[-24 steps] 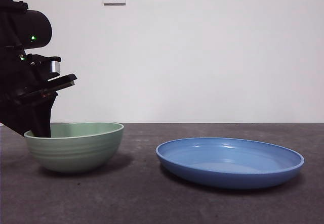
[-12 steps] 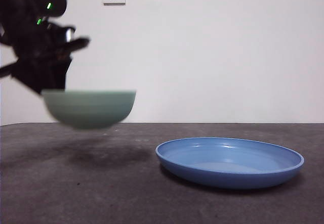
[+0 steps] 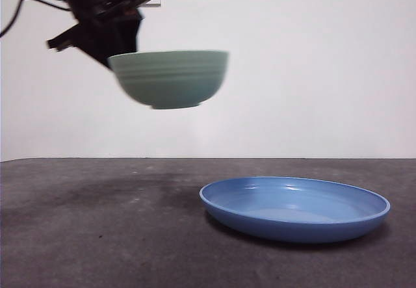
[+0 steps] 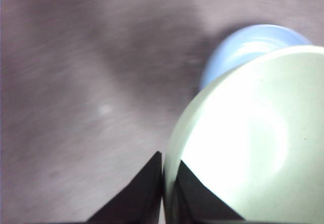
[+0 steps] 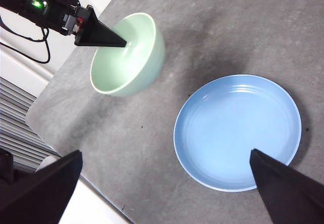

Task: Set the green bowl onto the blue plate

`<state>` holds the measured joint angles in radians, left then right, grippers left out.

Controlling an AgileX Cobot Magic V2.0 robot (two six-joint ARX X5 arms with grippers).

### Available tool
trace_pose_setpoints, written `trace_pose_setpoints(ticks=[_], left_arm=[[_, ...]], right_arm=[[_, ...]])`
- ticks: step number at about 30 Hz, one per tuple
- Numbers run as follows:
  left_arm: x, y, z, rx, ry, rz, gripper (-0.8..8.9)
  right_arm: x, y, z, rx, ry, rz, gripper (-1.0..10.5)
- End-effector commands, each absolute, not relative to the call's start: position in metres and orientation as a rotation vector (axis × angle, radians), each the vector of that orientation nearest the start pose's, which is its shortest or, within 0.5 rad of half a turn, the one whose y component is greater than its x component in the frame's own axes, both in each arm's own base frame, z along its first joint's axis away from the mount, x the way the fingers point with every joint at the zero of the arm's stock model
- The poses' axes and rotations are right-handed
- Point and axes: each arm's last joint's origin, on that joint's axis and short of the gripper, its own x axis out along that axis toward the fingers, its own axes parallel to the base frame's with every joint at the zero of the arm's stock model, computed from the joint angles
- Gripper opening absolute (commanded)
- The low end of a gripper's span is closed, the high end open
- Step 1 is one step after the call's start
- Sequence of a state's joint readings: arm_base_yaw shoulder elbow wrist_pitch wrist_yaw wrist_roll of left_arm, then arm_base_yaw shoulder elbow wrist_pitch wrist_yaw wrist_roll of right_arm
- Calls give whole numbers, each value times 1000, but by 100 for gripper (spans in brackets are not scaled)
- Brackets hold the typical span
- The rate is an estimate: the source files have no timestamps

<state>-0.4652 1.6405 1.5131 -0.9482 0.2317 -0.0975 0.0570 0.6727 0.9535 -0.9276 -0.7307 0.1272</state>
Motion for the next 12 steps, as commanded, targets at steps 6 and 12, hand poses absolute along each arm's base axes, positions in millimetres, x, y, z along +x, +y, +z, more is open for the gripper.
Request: trace_pose_setpoints(ticks=[6,12], left_arm=[[306,-213,298,77,1156,-652,15],[315,-258,273,133,1204,-707,15]], right_arm=[[102,25,345,330,658,727,624],[103,25,345,329,657,726,624]])
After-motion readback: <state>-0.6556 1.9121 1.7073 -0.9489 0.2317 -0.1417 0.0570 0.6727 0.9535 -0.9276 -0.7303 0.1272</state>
